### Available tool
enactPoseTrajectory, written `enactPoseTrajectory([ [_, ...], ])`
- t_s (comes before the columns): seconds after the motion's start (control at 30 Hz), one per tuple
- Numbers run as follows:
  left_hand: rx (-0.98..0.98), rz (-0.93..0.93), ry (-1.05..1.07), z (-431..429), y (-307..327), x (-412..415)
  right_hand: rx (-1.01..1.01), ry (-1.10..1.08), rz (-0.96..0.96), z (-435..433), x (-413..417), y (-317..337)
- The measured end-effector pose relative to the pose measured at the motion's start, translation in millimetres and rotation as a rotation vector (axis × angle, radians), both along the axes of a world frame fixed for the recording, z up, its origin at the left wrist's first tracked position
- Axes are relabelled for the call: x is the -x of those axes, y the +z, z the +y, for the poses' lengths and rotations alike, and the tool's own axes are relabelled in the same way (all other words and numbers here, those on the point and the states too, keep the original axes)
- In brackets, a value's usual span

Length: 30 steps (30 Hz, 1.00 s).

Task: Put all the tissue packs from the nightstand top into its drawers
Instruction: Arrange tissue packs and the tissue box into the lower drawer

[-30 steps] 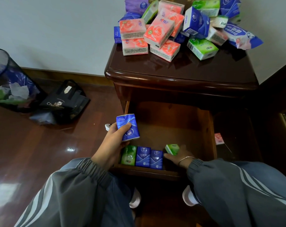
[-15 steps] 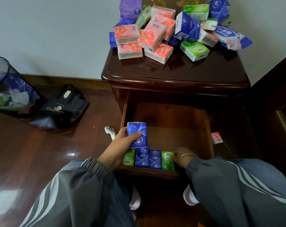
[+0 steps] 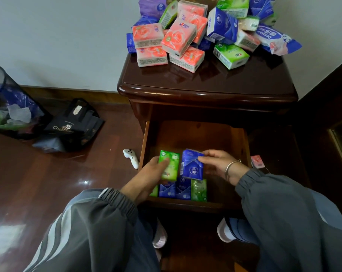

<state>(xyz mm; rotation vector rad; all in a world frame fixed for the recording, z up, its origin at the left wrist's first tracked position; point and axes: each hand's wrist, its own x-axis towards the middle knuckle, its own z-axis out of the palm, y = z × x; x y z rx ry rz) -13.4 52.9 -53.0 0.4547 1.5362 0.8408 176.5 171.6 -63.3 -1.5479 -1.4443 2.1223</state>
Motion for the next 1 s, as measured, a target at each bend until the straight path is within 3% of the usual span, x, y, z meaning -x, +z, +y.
enactPoseTrajectory([
  [0.1,0.032,0.109,0.244,4,-5,10,-0.140,0.037,-0.282,-1,2,-28],
  [0.17,0.013,0.129,0.333,5,-4,17,-0.125,0.086,-0.320,-12,11,-48],
  [0.23,0.004,0.106,0.354,5,-3,18,-0.180,0.161,-0.357,-23,22,-68],
  [0.33,0.023,0.050,0.367,4,-1,14,-0.435,0.384,-0.537,-34,33,-81],
  [0.43,0.033,0.061,0.337,6,-1,14,-0.632,0.743,-0.702,-35,33,-74],
  [0.5,0.028,0.052,0.258,6,1,14,-0.712,0.811,-0.720,-32,30,-59],
  [0.57,0.022,0.036,0.166,6,3,9,-0.615,0.575,-0.566,-26,29,-38],
  [0.63,0.009,0.054,0.093,5,3,2,-0.273,0.155,-0.243,-24,30,-15],
  [0.7,-0.016,0.096,0.045,3,3,-3,-0.163,0.061,-0.066,-21,28,2],
  [0.87,-0.130,0.213,-0.187,0,4,-5,-0.223,0.123,-0.068,-17,16,6],
  [0.93,-0.164,0.409,-0.280,-2,2,-1,-0.185,0.085,-0.118,-9,7,1],
  [1.0,-0.126,0.711,-0.231,-4,-2,9,-0.244,0.108,-0.272,4,-7,-10],
])
